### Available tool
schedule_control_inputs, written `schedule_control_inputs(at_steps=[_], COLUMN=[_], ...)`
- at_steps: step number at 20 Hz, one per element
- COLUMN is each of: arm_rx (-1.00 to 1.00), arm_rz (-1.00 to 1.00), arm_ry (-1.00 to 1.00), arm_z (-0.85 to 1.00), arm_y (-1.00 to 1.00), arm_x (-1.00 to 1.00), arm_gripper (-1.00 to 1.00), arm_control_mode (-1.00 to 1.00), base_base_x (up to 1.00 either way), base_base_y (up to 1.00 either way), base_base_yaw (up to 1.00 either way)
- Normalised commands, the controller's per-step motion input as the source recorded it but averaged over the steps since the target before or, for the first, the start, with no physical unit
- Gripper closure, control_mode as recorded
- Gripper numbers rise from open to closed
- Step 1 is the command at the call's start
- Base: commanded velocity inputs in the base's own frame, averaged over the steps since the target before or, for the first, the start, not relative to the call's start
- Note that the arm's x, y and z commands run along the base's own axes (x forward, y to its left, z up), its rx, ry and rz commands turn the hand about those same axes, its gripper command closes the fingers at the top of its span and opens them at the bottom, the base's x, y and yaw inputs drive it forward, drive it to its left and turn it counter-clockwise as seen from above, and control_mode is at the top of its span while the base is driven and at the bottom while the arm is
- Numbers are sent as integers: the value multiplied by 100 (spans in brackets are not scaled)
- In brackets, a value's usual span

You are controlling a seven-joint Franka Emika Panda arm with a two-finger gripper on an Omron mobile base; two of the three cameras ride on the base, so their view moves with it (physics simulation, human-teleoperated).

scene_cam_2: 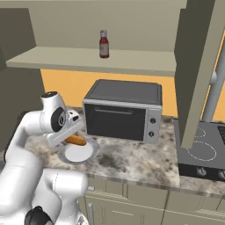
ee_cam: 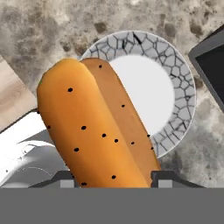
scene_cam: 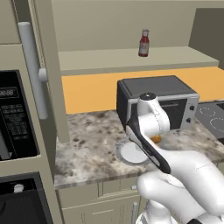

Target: Move the hot dog bun to the plate on the dining table and place the condiment next to that plate. Then navigate to the fridge and take the sausage and place it on the plate as well.

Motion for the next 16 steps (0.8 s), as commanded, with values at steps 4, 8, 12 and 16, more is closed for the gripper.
schedule_control_inputs(at_steps=[4, 8, 12, 16], arm_rx=[0, 0, -2, 0], arm_rz=[0, 0, -5, -25], arm_ry=[0, 0, -4, -11], arm_z=[87, 81, 42, 26], arm_y=[-2, -1, 1, -8], arm_x=[-46, -51, -35, -33], arm_gripper=[100, 100, 100, 100], arm_control_mode=[-100, -100, -100, -100], base_base_x=[0, 0, 0, 0], base_base_y=[0, 0, 0, 0], base_base_yaw=[0, 0, 0, 0])
